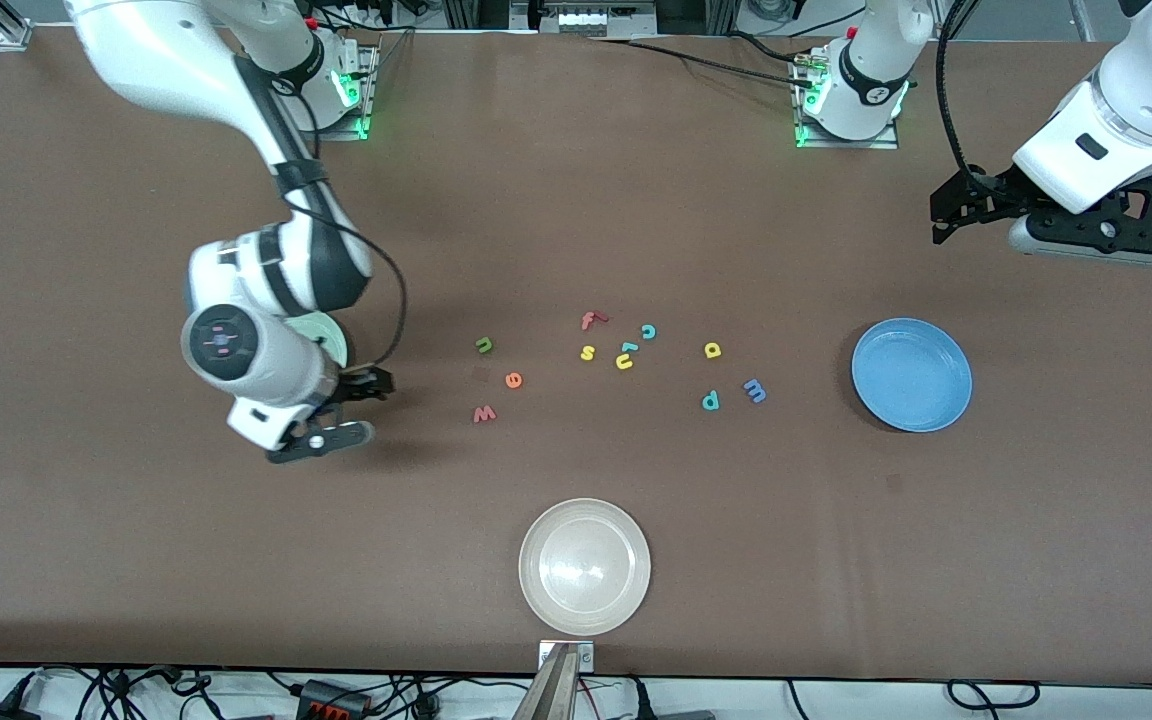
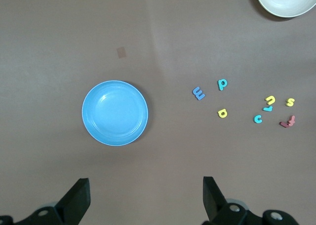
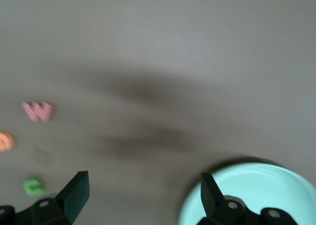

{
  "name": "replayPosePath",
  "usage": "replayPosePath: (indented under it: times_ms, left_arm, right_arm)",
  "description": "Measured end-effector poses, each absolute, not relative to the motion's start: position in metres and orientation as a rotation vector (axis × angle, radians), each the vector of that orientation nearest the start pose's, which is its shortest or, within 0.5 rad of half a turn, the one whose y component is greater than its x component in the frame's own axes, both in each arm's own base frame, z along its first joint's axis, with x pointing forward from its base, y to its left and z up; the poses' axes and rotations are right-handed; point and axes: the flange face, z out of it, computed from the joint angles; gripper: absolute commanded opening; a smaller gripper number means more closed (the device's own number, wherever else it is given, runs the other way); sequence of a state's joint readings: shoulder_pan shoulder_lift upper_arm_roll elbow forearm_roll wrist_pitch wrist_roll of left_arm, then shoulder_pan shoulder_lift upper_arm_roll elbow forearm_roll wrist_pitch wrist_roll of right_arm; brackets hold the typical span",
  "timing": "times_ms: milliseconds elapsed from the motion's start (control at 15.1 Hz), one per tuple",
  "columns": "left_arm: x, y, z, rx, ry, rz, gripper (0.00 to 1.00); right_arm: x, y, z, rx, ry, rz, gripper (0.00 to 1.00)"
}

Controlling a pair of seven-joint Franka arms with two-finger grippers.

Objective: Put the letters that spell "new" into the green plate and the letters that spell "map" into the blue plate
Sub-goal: 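Lower the right gripper over the green foam letter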

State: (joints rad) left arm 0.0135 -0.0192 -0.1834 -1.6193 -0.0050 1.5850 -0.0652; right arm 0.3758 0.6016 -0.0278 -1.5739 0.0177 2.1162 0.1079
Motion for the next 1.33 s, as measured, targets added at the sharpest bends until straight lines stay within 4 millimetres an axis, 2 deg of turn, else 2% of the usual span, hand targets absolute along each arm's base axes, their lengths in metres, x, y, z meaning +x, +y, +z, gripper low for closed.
replayPosePath:
  times_ms: [133,199,332,398,597,862,1061,1128,1194,1260,1327]
  left_arm:
    - [0.541,-0.094,0.613,-3.137,0.156,0.024,1.0]
    - [0.541,-0.094,0.613,-3.137,0.155,0.024,1.0]
    - [0.541,-0.094,0.613,-3.137,0.154,0.024,1.0]
    - [0.541,-0.094,0.613,-3.137,0.154,0.024,1.0]
    - [0.541,-0.094,0.613,-3.137,0.154,0.024,1.0]
    - [0.541,-0.094,0.613,-3.137,0.154,0.024,1.0]
    - [0.541,-0.094,0.613,-3.137,0.153,0.025,1.0]
    - [0.541,-0.094,0.613,-3.137,0.153,0.025,1.0]
    - [0.541,-0.094,0.613,-3.137,0.153,0.025,1.0]
    - [0.541,-0.094,0.613,-3.137,0.153,0.025,1.0]
    - [0.541,-0.094,0.613,-3.137,0.153,0.025,1.0]
  right_arm:
    - [0.644,0.273,0.272,-3.143,-0.24,0.043,1.0]
    - [0.644,0.283,0.267,-3.148,-0.133,0.026,1.0]
    - [0.648,0.288,0.258,-3.151,0.005,0.02,1.0]
    - [0.648,0.291,0.254,-3.152,0.015,0.023,1.0]
    - [0.631,0.319,0.246,-3.167,-0.058,0.078,1.0]
    - [0.582,0.359,0.225,-3.226,-0.173,0.304,1.0]
    - [0.56,0.37,0.207,-3.24,-0.221,0.359,1.0]
    - [0.557,0.372,0.204,-3.239,-0.231,0.353,0.93]
    - [0.555,0.376,0.202,-3.235,-0.241,0.337,0.78]
    - [0.554,0.379,0.201,-3.232,-0.248,0.32,0.69]
    - [0.553,0.38,0.2,-3.23,-0.253,0.312,0.65]
